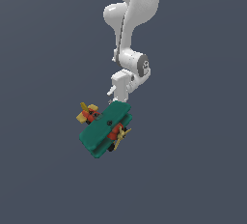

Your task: Pick up the object and move it to a goal position.

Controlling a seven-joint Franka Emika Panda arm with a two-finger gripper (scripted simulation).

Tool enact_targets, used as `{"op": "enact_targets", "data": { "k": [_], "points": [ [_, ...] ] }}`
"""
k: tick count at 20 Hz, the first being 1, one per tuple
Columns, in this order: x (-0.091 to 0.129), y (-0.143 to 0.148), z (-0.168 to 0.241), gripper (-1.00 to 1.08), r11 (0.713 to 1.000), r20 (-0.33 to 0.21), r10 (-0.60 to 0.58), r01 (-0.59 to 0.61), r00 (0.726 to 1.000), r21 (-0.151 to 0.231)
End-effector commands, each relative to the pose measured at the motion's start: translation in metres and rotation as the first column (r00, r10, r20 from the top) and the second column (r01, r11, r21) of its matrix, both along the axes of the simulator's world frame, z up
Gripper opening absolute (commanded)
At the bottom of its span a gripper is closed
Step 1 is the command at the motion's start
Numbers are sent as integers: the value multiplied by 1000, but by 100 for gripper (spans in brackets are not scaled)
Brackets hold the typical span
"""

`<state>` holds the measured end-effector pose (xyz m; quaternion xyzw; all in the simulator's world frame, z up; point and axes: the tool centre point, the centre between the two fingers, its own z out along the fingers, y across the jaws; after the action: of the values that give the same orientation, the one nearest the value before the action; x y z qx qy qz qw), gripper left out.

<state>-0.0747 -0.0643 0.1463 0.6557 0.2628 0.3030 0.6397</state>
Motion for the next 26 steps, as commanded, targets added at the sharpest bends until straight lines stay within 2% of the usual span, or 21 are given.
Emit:
{"op": "enact_targets", "data": {
  "k": [1,15,26],
  "points": [
    [2,5,-1,28,999,9,33,-33,999,2],
    [5,28,-12,28,985,41,172,-173,984,21],
    [6,32,-14,28,980,46,194,-195,980,25]
  ]
}}
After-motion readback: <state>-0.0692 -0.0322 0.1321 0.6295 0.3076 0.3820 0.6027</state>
